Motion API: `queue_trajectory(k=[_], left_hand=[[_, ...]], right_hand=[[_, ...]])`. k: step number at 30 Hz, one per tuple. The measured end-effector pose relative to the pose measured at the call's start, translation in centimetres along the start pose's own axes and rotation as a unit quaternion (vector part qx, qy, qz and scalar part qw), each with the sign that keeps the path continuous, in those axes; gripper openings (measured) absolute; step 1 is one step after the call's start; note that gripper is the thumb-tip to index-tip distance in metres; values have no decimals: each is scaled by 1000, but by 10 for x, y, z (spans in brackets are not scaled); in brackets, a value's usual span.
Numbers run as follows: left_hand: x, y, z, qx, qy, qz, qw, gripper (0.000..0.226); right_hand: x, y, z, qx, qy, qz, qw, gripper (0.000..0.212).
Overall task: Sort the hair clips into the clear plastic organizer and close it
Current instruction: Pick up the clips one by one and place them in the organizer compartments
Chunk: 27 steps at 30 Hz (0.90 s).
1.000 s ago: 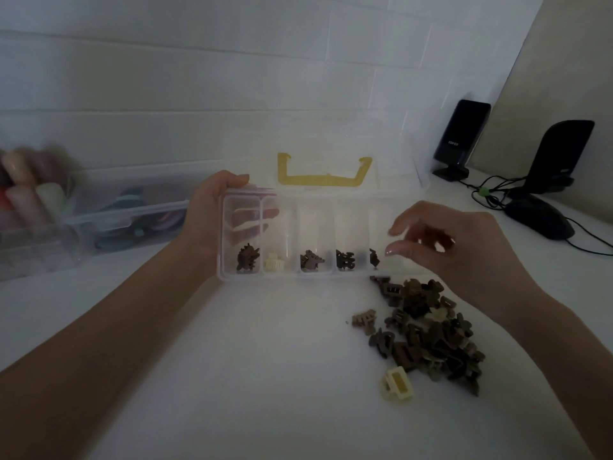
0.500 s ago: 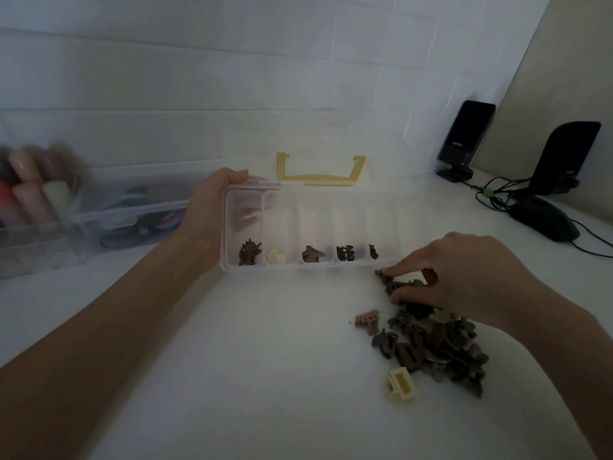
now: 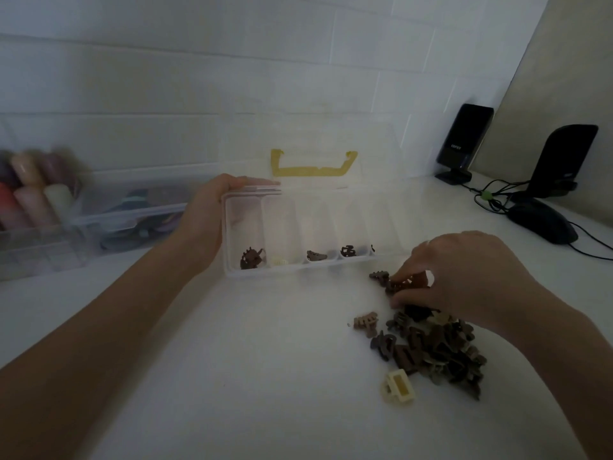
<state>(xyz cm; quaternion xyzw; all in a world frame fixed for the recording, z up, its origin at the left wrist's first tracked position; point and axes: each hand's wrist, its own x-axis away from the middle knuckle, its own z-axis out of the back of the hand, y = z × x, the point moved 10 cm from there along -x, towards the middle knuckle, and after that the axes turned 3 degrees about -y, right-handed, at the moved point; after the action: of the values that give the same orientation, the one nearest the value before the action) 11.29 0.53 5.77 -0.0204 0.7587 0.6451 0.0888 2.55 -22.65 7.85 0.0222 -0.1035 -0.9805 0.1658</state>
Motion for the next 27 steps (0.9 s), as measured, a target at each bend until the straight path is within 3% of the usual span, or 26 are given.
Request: queue_trajectory(k=[6,9,13,15,17,20,24,27], left_hand=[[0,-22,-6,124,16,71,990,39],[0,-24,-4,153,11,80,985,39],[1,-9,1,121,0,37,992,33],[1,0,-2,79,-24,11,997,35],[2,5,-9,43,-63,7,997,39],[5,4,-19,17,-124,31,992,26],[8,-7,-18,25,-156,77,984,25],[5,-11,-15,44,-128,83,987,22]], right_hand=[[2,-8,3,-95,27,37,994,29],[6,-3,25,-203,136,57,968,20],[22,16,53,-273,305,29,912,25],[20,17,48,-267,311,11,912,30],[12,10,34,-205,282,4,937,37],[3,6,18,-191,239,3,952,42],[4,19,22,-235,264,-8,935,21],[4,18,23,-254,265,4,930,10]])
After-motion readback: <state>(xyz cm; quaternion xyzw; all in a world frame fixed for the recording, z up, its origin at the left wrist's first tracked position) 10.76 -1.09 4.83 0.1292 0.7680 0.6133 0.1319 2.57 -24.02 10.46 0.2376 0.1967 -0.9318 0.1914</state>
